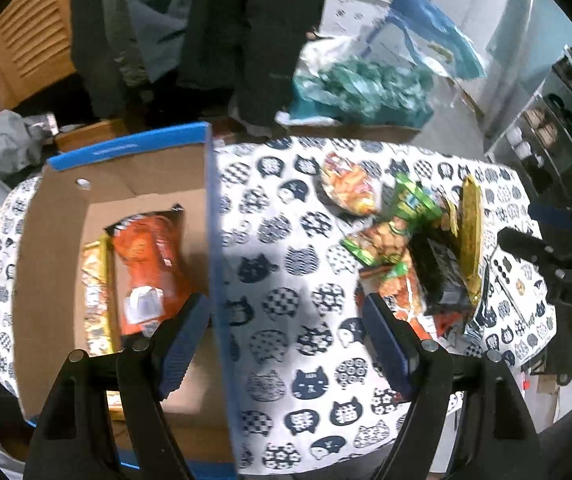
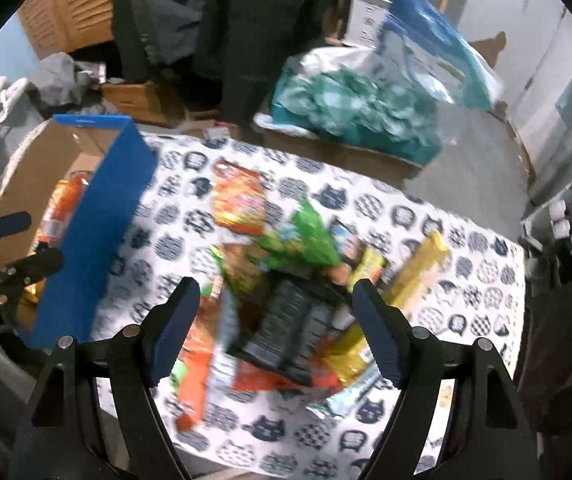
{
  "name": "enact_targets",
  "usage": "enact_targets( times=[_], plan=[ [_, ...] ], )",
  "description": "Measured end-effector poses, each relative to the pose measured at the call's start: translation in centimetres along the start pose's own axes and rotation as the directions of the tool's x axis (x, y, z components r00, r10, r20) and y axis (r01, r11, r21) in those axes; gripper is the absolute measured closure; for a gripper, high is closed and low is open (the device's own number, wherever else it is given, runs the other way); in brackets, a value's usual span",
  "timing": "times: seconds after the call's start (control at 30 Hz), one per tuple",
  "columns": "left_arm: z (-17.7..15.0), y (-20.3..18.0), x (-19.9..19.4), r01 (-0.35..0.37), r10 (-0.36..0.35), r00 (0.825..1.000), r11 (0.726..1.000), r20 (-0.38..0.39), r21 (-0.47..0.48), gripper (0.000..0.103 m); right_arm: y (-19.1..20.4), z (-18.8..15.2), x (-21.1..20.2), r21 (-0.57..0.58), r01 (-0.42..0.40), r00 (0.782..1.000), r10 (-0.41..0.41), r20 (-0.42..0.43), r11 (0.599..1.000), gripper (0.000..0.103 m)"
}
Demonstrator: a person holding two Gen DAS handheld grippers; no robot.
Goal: Organize snacks
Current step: 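Grasp the orange chip bag with the left tool while the right tool grasps the silver packet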
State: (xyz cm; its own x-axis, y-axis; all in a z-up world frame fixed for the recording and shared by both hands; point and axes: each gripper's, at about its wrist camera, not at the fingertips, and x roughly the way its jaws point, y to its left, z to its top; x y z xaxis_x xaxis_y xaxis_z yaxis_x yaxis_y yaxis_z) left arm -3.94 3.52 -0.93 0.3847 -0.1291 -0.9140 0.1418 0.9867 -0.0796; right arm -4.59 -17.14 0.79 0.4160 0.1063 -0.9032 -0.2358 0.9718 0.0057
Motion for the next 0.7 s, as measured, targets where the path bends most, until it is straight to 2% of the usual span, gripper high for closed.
enact_targets(
  times=[0.17, 0.37, 0.7],
  plan=[
    [-0.3, -2.3, 1.8, 0.032, -0.032, 0.999, 0.999, -0.040, 0.011, 0.023, -3.4, -1.9, 0.5, 0.070, 0.012, 1.000, -0.012, -0.004, 0.997, 0.024],
    [-1.0, -5.1, 4.5, 0.066, -0.063, 0.992, 0.998, -0.107, 0.025, 0.023, -7.0, -4.9, 2.9, 0.172, 0.028, 0.998, -0.018, -0.058, 0.985, 0.024],
    [-1.6, -8.2, 6.8, 0.101, -0.098, 0.983, 0.995, -0.156, 0.010, 0.021, -9.7, -9.5, 6.8, 0.255, 0.032, 0.990, 0.005, -0.144, 0.966, 0.024]
  ],
)
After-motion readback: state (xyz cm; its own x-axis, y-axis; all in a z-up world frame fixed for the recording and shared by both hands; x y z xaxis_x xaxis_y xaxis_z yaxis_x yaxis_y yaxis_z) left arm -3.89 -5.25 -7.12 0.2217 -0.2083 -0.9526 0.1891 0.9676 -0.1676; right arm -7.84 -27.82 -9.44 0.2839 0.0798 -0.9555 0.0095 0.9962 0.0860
